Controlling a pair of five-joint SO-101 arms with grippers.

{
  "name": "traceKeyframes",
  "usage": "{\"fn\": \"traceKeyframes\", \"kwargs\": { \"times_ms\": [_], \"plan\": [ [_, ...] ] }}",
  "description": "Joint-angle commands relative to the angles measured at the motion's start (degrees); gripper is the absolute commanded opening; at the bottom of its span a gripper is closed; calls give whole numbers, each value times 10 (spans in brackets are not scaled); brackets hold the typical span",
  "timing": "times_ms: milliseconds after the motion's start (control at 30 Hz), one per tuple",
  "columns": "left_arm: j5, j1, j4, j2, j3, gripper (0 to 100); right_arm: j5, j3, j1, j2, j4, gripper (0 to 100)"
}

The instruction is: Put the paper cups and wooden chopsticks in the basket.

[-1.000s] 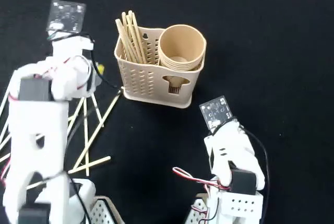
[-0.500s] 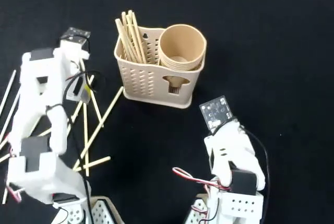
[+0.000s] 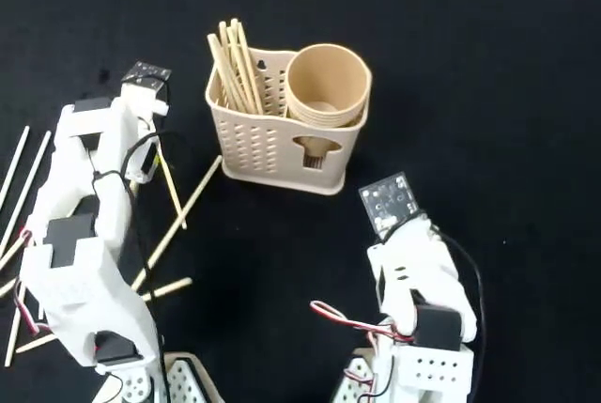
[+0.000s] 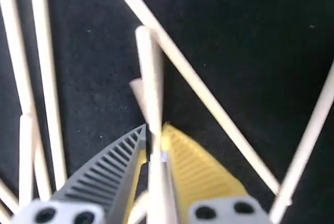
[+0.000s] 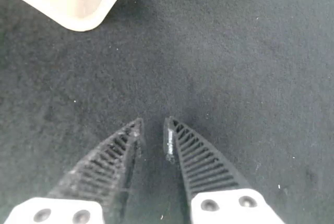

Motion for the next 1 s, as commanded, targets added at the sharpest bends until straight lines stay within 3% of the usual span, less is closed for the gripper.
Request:
{"fn": "traceKeyframes", "kwargs": {
  "times_ms": [0,333,500,833,967],
  "plan": [
    [-4,-6,0,-44,-22,27,2,-2,10,-41,-11,82],
    [0,37,114,-216,-13,29,2,-2,10,-41,-11,82],
    [11,46,118,-337,-12,29,2,-2,10,-41,-11,82],
    [180,46,36,-603,-3,29,2,-2,10,-41,-11,82],
    [223,46,-71,-690,61,29,2,-2,10,-41,-11,82]
  ]
}}
